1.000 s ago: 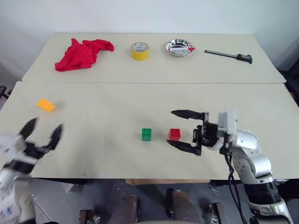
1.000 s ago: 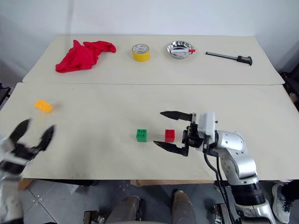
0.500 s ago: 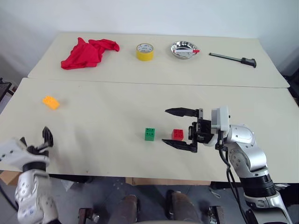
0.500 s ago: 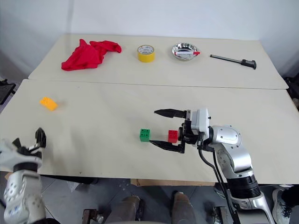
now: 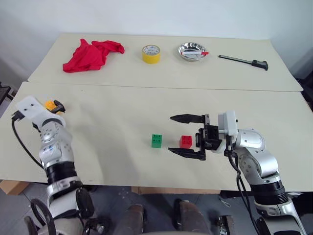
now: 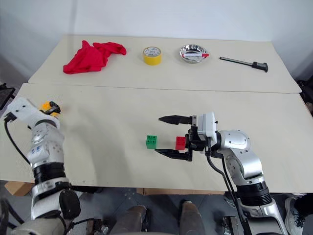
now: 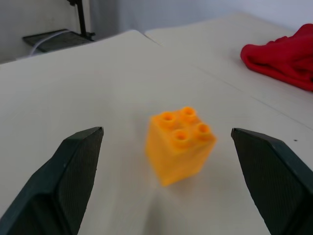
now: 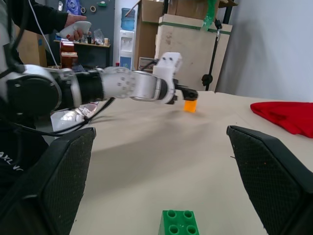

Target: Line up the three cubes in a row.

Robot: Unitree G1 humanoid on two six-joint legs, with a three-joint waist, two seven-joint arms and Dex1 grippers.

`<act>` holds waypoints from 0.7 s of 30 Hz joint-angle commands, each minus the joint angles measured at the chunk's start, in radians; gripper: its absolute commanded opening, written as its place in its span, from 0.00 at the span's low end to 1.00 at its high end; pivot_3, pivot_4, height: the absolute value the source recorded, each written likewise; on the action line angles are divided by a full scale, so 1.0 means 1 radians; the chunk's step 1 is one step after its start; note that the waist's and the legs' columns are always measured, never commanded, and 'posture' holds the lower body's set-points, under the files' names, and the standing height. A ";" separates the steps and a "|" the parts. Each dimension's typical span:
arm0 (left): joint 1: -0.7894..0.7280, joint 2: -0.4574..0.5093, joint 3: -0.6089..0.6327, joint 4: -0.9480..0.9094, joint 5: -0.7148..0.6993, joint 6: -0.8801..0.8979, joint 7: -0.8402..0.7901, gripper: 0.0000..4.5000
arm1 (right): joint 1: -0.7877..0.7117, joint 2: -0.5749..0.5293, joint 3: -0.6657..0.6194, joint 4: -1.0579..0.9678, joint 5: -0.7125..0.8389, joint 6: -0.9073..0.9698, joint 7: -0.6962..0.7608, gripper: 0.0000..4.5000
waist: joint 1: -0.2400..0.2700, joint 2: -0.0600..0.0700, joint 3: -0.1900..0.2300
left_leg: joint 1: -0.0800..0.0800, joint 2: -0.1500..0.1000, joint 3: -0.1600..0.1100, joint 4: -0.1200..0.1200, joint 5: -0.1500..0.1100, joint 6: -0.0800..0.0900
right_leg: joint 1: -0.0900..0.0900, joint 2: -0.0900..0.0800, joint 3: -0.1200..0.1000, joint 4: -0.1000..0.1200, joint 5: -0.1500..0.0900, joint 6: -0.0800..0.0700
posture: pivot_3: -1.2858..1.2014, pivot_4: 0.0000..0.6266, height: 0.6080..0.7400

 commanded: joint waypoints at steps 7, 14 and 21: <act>-0.117 0.040 -0.025 0.222 0.039 -0.120 0.066 0.95 | 0.035 -0.015 -0.030 -0.064 0.019 0.016 -0.027 1.00 | -0.003 0.000 0.000 | -0.001 0.001 0.002 0.000 0.000 0.000 | -0.002 0.000 -0.001 0.000 0.000 0.000 | 0.52 0.24 1.00; -0.116 0.046 -0.041 0.250 0.034 -0.162 0.055 0.51 | 0.053 -0.028 -0.043 -0.053 0.015 0.009 -0.037 1.00 | -0.001 0.000 0.000 | -0.001 0.000 0.003 0.000 0.000 0.000 | -0.003 -0.001 -0.001 0.001 0.000 0.000 | 0.52 0.24 1.00; 0.015 0.083 -0.102 0.070 -0.100 -0.230 -0.428 0.33 | 0.092 -0.061 -0.085 -0.063 0.009 0.004 -0.043 1.00 | -0.003 0.000 0.000 | -0.001 0.000 0.003 0.000 0.000 0.000 | -0.003 -0.001 -0.001 0.001 0.000 0.000 | 0.52 0.24 1.00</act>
